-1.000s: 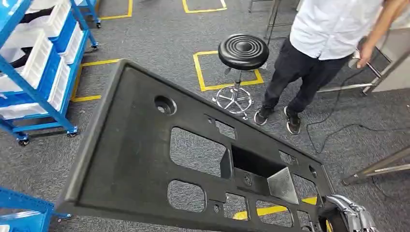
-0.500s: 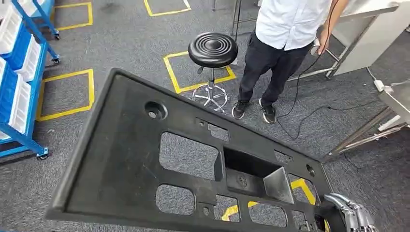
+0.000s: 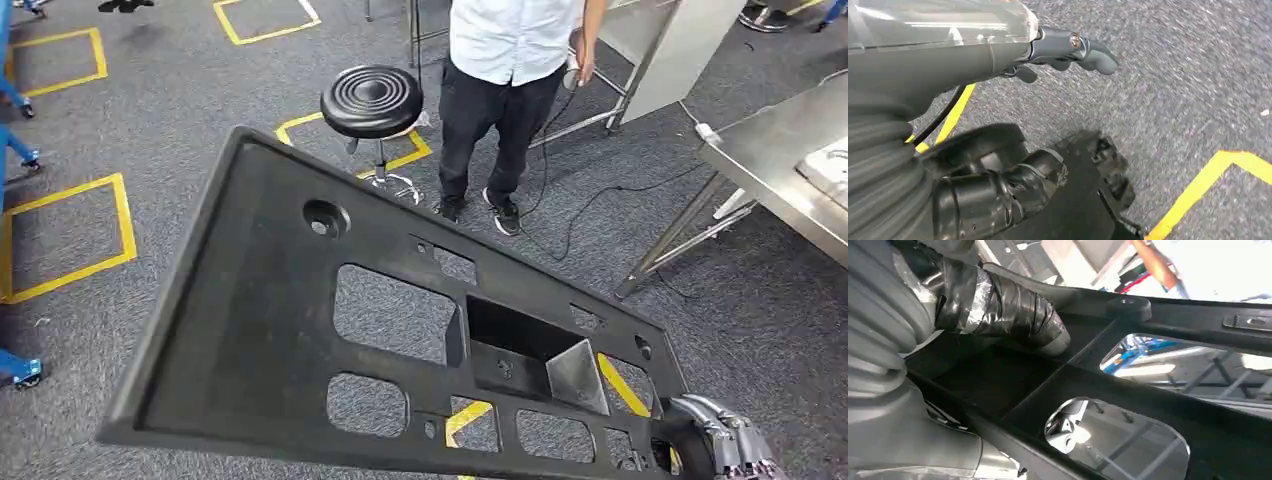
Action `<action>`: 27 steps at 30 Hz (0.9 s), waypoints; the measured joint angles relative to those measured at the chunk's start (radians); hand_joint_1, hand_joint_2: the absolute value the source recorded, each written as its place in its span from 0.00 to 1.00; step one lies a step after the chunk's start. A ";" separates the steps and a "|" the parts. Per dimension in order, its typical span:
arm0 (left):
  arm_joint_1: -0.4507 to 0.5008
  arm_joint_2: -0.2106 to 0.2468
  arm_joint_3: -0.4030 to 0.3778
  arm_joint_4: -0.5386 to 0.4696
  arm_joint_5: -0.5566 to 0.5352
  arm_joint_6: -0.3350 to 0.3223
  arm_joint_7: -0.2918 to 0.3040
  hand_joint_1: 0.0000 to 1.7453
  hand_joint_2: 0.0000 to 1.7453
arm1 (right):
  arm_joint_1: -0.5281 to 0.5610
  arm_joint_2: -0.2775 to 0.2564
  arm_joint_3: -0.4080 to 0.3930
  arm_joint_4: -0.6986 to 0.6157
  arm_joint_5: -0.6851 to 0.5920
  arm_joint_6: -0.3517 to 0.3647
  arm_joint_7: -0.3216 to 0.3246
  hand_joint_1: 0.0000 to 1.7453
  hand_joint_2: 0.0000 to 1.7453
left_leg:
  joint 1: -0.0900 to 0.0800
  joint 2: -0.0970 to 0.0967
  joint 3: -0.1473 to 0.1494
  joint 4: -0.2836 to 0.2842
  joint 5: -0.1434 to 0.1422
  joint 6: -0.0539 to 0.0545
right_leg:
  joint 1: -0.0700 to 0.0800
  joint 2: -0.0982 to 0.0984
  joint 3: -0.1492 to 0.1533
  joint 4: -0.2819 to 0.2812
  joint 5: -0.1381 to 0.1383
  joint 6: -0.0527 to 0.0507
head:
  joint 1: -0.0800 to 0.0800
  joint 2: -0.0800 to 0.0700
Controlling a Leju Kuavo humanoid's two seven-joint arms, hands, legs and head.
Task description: Take the parts from the cabinet and place them on the table.
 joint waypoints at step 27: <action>0.008 0.009 0.008 0.000 0.005 -0.002 -0.002 0.00 1.00 | -0.009 0.000 -0.008 0.006 -0.003 -0.002 0.000 1.00 1.00 | 0.007 0.003 -0.009 0.003 0.010 0.018 | 0.010 -0.027 -0.010 0.015 0.000 0.029 | 0.004 0.000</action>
